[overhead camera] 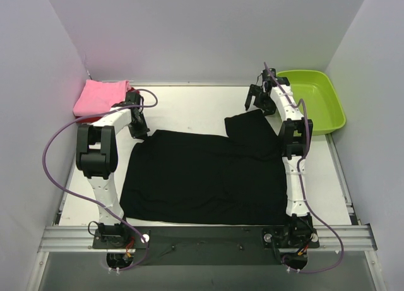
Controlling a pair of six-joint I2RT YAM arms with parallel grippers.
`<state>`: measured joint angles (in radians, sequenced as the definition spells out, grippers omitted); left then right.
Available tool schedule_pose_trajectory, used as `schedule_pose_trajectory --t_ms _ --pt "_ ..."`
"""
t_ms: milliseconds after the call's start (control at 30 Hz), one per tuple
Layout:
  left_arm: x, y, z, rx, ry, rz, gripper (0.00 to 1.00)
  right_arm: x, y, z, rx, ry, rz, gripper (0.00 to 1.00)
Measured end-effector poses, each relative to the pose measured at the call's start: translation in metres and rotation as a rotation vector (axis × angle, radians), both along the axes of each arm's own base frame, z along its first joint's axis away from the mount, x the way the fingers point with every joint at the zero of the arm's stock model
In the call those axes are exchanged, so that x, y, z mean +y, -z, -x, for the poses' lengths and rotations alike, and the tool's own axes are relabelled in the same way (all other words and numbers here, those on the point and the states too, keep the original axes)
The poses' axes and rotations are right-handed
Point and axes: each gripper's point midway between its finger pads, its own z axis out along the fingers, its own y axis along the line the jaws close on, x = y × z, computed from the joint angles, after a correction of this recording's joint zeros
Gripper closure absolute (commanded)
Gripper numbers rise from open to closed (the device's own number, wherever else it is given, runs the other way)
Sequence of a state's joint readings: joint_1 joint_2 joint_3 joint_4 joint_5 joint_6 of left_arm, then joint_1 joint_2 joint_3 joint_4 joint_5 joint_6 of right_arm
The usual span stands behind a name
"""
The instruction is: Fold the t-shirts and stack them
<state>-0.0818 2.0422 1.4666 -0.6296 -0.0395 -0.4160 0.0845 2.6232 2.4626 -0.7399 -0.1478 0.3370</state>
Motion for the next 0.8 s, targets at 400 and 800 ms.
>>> schedule_pose_trajectory --t_ms 400,800 --pt "0.0003 0.0000 0.0000 0.000 -0.001 0.000 1.00 0.0008 0.0018 0.0008 0.013 0.028 -0.031 0.55" --pt "0.0004 0.0000 0.0000 0.001 -0.001 0.002 1.00 0.0059 0.0071 0.0065 0.041 0.045 -0.063 0.99"
